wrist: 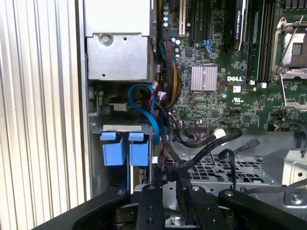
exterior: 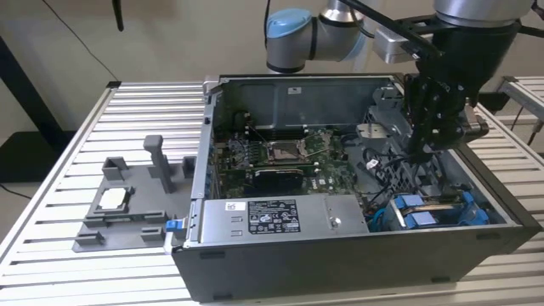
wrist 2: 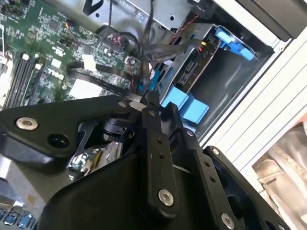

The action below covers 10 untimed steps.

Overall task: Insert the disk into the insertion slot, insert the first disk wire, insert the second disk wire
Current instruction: 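Insert the second disk wire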

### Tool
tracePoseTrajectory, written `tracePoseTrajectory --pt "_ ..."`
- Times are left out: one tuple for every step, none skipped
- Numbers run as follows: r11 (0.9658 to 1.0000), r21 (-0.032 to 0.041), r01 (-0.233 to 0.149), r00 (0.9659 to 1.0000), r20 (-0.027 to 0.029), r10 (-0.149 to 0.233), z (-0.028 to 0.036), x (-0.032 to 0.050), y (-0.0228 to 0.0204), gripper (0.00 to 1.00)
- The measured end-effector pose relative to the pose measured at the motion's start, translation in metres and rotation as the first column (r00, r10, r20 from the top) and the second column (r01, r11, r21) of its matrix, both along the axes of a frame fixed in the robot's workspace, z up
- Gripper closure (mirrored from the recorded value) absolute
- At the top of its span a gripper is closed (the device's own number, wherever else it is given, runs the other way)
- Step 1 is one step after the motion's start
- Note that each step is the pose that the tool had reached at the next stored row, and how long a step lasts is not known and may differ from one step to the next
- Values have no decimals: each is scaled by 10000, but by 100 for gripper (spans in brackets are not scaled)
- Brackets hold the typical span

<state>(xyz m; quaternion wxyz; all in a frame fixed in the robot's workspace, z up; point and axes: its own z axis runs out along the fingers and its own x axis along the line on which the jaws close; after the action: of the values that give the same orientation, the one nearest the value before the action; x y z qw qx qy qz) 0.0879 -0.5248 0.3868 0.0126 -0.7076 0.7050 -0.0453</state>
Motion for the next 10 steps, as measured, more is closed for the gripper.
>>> tracePoseTrajectory --pt "10000 -28 -25 10000 21 25 -5 -8 14 73" --pt "10000 -35 -56 10000 54 56 -6 -13 29 73" --pt "10000 -36 -80 9999 98 80 -7 -16 40 73" --pt "9999 -38 -111 9998 134 112 -7 -20 51 73" --pt "9999 -46 -154 9998 150 155 -7 -26 56 73" --pt "9998 -59 -202 9997 155 203 -8 -31 60 73" --pt "9996 -80 -264 9995 157 265 -10 -37 65 73" --pt "9994 -104 -319 9994 157 321 -11 -44 70 73" --pt "9992 -132 -371 9992 157 374 -12 -52 73 73" --pt "9990 -166 -425 9990 156 428 -13 -59 75 73"
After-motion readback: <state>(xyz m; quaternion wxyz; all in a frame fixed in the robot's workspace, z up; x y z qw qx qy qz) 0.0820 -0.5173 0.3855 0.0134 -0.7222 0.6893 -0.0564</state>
